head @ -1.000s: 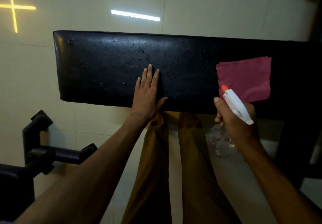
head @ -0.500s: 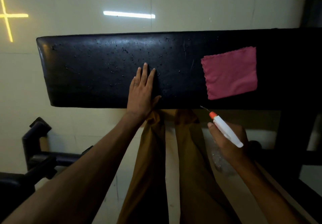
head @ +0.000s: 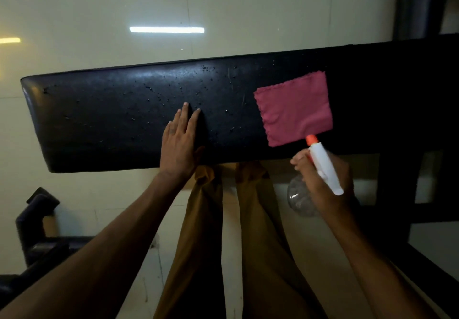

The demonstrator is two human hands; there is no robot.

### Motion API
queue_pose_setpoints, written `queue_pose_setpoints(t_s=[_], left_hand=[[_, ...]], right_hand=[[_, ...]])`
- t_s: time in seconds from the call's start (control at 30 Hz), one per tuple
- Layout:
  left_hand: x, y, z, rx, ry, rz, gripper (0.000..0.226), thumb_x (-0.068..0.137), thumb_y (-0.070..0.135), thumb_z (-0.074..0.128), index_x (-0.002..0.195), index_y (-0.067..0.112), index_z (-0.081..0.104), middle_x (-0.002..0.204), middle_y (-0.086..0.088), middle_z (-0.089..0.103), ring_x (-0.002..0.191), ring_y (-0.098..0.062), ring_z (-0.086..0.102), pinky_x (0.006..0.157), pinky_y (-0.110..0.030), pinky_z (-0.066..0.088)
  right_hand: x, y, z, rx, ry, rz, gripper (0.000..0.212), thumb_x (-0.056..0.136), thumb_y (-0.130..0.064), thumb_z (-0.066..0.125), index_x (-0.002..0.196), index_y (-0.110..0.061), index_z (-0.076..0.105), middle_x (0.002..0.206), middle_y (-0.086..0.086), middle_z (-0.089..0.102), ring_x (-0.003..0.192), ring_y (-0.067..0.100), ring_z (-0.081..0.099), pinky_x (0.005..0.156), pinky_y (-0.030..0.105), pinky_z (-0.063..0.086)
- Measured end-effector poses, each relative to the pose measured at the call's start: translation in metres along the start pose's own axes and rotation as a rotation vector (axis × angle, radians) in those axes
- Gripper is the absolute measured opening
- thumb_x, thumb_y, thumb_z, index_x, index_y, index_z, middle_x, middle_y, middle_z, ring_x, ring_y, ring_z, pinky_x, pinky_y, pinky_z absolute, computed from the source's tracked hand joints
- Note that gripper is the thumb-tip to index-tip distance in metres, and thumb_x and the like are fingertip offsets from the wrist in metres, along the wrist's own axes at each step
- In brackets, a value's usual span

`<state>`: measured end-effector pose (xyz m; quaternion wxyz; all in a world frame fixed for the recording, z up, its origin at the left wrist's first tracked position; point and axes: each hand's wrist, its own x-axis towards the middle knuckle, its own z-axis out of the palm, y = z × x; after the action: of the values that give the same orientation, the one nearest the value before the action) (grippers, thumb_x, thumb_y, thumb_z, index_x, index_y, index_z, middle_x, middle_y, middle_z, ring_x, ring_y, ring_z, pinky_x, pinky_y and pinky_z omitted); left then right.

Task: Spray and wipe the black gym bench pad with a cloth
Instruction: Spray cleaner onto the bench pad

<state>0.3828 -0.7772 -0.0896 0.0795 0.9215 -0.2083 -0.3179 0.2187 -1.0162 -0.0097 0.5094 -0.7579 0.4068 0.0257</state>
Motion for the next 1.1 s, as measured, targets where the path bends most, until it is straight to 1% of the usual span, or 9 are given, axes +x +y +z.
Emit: queue_pose_setpoints(t_s=[0.07,0.23,0.4,0.47,0.53,0.7,0.83,0.93,1.1], left_hand=[[-0.001,0.003,0.0,0.013,0.013,0.02,0.096,0.086,0.025,0.077,0.16,0.019,0.017,0.169,-0.013,0.008,0.155,-0.031,0.011,0.127,-0.051,0.013],[0.002,0.018,-0.002,0.004,0.048,0.037,0.089,0.087,0.026,0.076,0.158,0.016,0.023,0.164,-0.017,0.02,0.15,-0.036,0.023,0.124,-0.05,0.019],[0.017,0.038,-0.007,0.014,0.08,0.095,0.084,0.088,0.025,0.074,0.156,0.015,0.027,0.162,-0.017,0.024,0.148,-0.037,0.027,0.124,-0.049,0.019],[0.026,0.047,-0.007,0.037,0.085,0.127,0.081,0.088,0.026,0.073,0.155,0.013,0.029,0.16,-0.018,0.027,0.147,-0.037,0.029,0.125,-0.051,0.016],[0.034,0.055,-0.008,0.056,0.07,0.154,0.08,0.089,0.027,0.073,0.154,0.012,0.031,0.16,-0.018,0.028,0.148,-0.036,0.028,0.126,-0.052,0.013],[0.044,0.067,-0.005,0.06,0.035,0.168,0.082,0.089,0.027,0.074,0.156,0.014,0.028,0.164,-0.016,0.021,0.152,-0.035,0.019,0.126,-0.052,0.012],[0.043,0.068,0.0,0.073,-0.016,0.153,0.085,0.088,0.026,0.074,0.157,0.015,0.026,0.167,-0.015,0.013,0.154,-0.033,0.012,0.126,-0.052,0.012],[0.04,0.066,0.002,0.062,-0.032,0.15,0.088,0.087,0.023,0.076,0.158,0.016,0.024,0.168,-0.014,0.009,0.155,-0.032,0.009,0.126,-0.052,0.011],[0.039,0.065,0.001,0.056,-0.038,0.135,0.088,0.088,0.021,0.075,0.158,0.018,0.022,0.168,-0.013,0.007,0.156,-0.031,0.007,0.126,-0.054,0.014]], right_hand=[[0.014,-0.006,-0.015,-0.005,0.186,-0.043,0.026,0.095,-0.054,0.059,0.079,-0.035,0.063,0.075,0.0,0.067,0.069,0.02,0.066,0.064,0.042,0.055],[0.059,-0.037,-0.049,-0.071,0.479,-0.244,0.008,0.097,-0.013,0.064,0.09,-0.012,0.065,0.08,-0.003,0.065,0.072,0.0,0.063,0.067,0.019,0.051],[0.104,-0.037,-0.066,0.049,0.667,-0.202,0.027,0.097,-0.028,0.066,0.104,-0.002,0.069,0.093,-0.003,0.067,0.085,0.002,0.067,0.078,0.021,0.055],[0.11,-0.043,-0.069,0.058,0.718,-0.206,0.018,0.095,-0.028,0.068,0.11,-0.019,0.068,0.098,-0.004,0.066,0.089,-0.011,0.064,0.081,0.009,0.048],[0.115,-0.041,-0.07,0.058,0.727,-0.217,0.02,0.094,-0.031,0.07,0.112,-0.027,0.063,0.1,-0.003,0.065,0.092,-0.015,0.062,0.082,0.005,0.045],[0.11,-0.018,-0.067,0.069,0.62,-0.161,0.052,0.091,-0.042,0.072,0.122,-0.004,0.058,0.112,0.009,0.066,0.106,0.024,0.068,0.092,0.011,0.046],[0.102,0.001,-0.066,0.124,0.684,-0.098,0.058,0.084,-0.031,0.081,0.13,-0.016,0.049,0.121,0.002,0.063,0.113,0.006,0.063,0.099,0.024,0.051],[0.092,0.015,-0.064,0.163,0.683,-0.035,0.07,0.079,-0.025,0.084,0.135,-0.022,0.042,0.128,-0.005,0.057,0.118,0.012,0.06,0.098,0.032,0.053],[0.058,0.055,-0.032,0.278,0.52,0.383,0.043,0.089,-0.023,0.076,0.125,-0.014,0.055,0.119,0.013,0.065,0.098,0.016,0.064,0.079,0.018,0.052]])
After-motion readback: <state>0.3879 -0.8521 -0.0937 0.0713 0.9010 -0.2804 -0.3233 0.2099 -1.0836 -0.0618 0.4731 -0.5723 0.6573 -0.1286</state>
